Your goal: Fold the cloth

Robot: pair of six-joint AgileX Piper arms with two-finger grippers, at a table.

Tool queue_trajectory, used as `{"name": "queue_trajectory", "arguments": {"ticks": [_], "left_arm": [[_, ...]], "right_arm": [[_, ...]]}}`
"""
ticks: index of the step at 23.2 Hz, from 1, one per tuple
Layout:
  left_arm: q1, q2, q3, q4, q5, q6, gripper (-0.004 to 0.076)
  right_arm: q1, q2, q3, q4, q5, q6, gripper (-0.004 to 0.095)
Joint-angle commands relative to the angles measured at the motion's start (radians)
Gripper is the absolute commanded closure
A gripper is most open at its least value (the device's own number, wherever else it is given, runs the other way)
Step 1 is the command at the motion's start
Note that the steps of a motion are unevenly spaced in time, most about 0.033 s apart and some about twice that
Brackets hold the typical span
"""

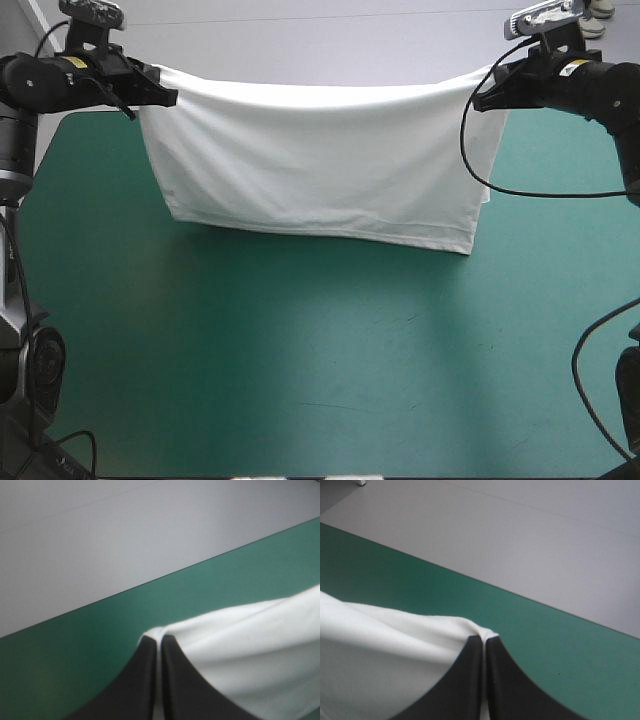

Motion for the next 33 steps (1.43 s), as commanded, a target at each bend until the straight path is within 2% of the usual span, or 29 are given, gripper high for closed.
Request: {"name": "queue_trajectory", "arguments": {"ticks": [1, 8, 16, 21, 28, 33], "left_arm": [[0.0, -0.077, -0.107, 0.052, -0.032, -0.05, 0.0705], [0.0, -0.17, -0.125, 0.066, -0.035, -0.043, 0.0705], [0.0, -0.28, -0.125, 0.097, 0.006, -0.049, 0.0705], [0.0, -0.204, -0.125, 0.061, -0.011, -0.078, 0.0705], [0.0, -0.037, -0.125, 0.02, -0.067, -0.083, 0.0705], [0.0, 0.002, -0.122, 0.029, -0.029, -0.067, 0.0705]], "right_arm": [[-0.003, -0.088, -0.07, -0.008, -0.066, -0.009, 0.0925], [-0.003, -0.167, -0.109, -0.014, -0.056, -0.009, 0.0925], [-0.003, -0.281, -0.109, -0.018, -0.001, -0.009, 0.0925], [-0.003, -0.222, -0.107, -0.002, -0.005, 0.004, 0.0925], [-0.003, -0.074, -0.109, 0.002, -0.066, 0.016, 0.0925], [-0.003, -0.023, -0.107, 0.0, -0.015, 0.011, 0.0923]]}}
